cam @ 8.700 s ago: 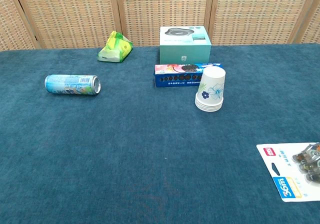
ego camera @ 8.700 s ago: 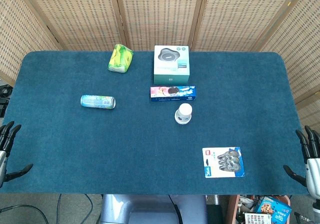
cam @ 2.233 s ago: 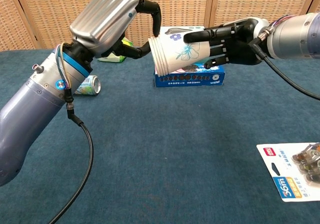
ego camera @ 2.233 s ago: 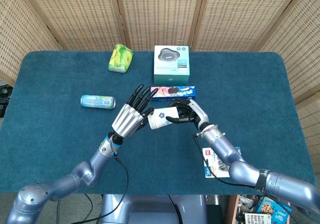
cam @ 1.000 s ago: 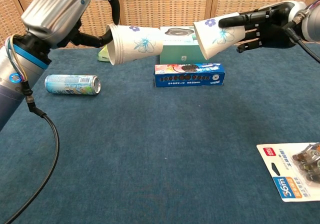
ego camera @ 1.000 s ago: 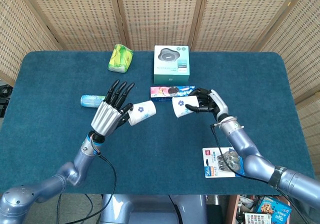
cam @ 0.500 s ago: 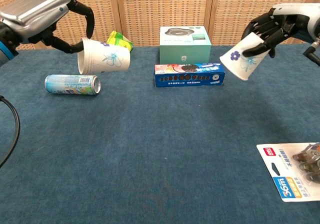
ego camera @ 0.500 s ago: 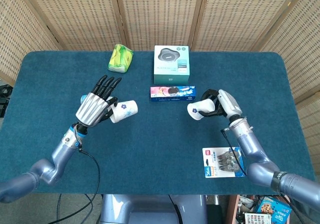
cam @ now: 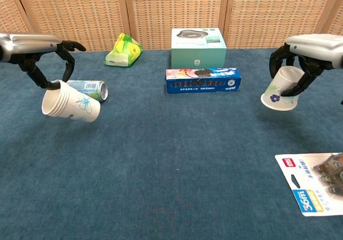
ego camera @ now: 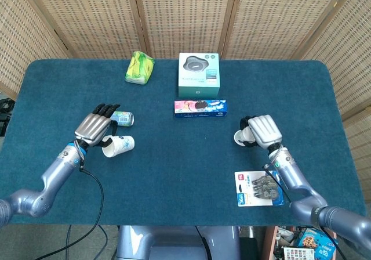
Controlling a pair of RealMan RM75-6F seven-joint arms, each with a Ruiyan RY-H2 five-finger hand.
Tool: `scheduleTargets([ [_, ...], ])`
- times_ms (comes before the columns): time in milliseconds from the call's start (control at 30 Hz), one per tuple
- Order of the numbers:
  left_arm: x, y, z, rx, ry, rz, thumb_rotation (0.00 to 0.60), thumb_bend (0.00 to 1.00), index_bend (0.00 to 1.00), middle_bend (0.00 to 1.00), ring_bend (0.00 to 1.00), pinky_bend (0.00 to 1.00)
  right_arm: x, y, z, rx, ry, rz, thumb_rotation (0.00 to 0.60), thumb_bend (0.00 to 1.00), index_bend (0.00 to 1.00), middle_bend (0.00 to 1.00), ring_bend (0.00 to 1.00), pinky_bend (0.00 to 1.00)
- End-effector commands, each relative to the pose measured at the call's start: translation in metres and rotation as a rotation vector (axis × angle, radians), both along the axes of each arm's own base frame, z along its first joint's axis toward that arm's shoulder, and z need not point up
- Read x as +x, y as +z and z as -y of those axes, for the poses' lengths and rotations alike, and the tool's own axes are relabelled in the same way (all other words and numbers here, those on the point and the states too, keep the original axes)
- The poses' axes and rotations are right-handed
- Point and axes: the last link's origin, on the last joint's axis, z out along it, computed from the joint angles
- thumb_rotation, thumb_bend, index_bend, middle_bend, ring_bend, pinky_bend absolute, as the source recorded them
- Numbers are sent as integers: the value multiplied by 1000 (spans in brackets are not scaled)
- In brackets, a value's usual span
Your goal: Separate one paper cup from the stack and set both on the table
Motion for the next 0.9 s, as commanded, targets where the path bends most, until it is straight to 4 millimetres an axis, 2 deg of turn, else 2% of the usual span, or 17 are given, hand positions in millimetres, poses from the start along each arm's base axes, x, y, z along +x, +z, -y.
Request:
scheduleTargets([
  [33, 3, -2, -3, -25, 18, -27, 600, 562, 719, 0, 0, 0, -3, -1, -2, -6, 23, -47, 600, 498, 554, 612, 531, 685],
  [67, 3, -3, -3, -24, 21, -31, 600, 562, 679, 0, 0, 0, -4, -1, -2, -7, 29, -59, 600, 479, 532, 574, 527, 667],
  [133, 2, -4, -5, -20, 31, -36, 600, 562, 481, 0, 0, 0, -6, -1, -3, -3, 41, -89, 600, 345, 392, 423, 464, 565],
  [200, 3, -8, -8, -16, 59, -22, 600, 562, 115, 0, 0, 0, -9, 1, -6, 4, 49, -138, 600, 123, 158, 184, 277, 360],
  [233, 4, -8, -9, -15, 66, -18, 600, 562, 47, 0, 0, 0, -8, 2, -8, 0, 53, -144, 600, 60, 85, 100, 189, 277],
  [267, 5, -8, -9, -14, 70, -15, 600, 561, 3, 0, 0, 0, -7, 4, -9, -5, 55, -146, 600, 34, 55, 63, 146, 236],
  [333, 7, -8, -9, -8, 74, -1, 600, 557, 0, 0, 0, 0, -4, 8, -13, -18, 61, -146, 600, 4, 21, 10, 84, 173],
  [467, 12, -2, -7, 11, 65, 32, 600, 553, 0, 0, 0, 0, -1, 19, -23, -35, 69, -124, 600, 1, 20, 2, 71, 145],
  [633, 15, 16, -1, 60, 53, 87, 600, 548, 0, 0, 0, 0, -4, 36, -41, -66, 73, -86, 600, 0, 20, 2, 61, 104],
  [667, 14, 20, 1, 71, 53, 94, 600, 527, 0, 0, 0, 0, -5, 39, -45, -72, 73, -80, 600, 0, 20, 2, 59, 99],
  [733, 12, 28, 5, 96, 54, 110, 600, 408, 0, 0, 0, 0, -9, 46, -52, -85, 74, -70, 600, 0, 20, 2, 54, 85],
  [800, 5, 41, 13, 132, 61, 115, 600, 246, 0, 0, 0, 0, -16, 54, -62, -105, 71, -54, 600, 0, 20, 3, 43, 68],
  [900, -13, 63, 33, 196, 106, 127, 600, 176, 0, 0, 0, 0, -32, 68, -82, -144, 66, -30, 600, 0, 20, 1, 20, 41],
])
